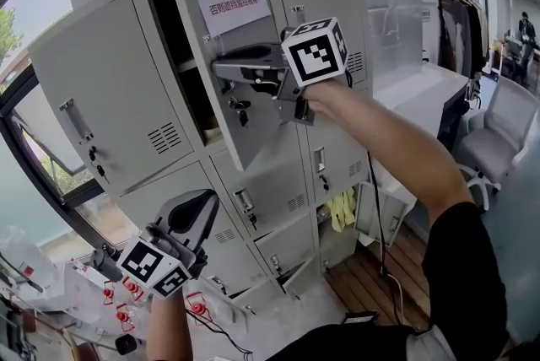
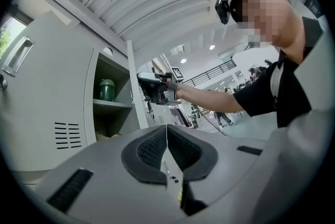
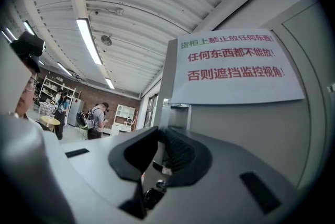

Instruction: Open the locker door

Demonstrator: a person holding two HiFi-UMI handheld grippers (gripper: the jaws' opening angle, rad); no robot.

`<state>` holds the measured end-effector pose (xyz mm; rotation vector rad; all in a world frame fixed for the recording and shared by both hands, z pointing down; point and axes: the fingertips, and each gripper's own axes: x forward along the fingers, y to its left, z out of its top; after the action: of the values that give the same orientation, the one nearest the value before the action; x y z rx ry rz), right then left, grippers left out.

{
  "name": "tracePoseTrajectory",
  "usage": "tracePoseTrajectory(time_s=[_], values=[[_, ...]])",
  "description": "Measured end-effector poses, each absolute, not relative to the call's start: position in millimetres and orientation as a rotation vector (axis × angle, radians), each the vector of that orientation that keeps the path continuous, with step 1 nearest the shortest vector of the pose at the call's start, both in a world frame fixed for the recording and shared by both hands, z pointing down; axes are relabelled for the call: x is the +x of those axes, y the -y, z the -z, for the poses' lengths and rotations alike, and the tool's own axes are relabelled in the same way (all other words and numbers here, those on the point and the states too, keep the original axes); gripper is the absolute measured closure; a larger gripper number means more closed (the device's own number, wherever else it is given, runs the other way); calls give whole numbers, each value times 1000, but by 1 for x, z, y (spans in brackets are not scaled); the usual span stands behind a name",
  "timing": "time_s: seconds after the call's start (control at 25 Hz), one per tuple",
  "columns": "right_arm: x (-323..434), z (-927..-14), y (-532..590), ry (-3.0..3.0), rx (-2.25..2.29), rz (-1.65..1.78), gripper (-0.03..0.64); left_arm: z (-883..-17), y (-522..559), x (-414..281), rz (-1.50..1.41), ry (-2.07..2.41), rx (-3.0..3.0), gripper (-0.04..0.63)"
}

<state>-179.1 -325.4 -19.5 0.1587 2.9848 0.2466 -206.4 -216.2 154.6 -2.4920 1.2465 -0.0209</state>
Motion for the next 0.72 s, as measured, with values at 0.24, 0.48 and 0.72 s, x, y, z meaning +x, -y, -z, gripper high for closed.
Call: tracePoseTrajectory(time_s=[0.24,0.48,0.72], values=[[-166,19,320,-2970,266,-240,561,-154,221,-200,45,-1287,-2482,577],[-138,17,317,-2956,345,-235,560,-154,225,-182,49,-1332,-2472,578],[-112,16,316,-2935,448,-220,557,-151,227,-165,43,-1365,-2451,578]])
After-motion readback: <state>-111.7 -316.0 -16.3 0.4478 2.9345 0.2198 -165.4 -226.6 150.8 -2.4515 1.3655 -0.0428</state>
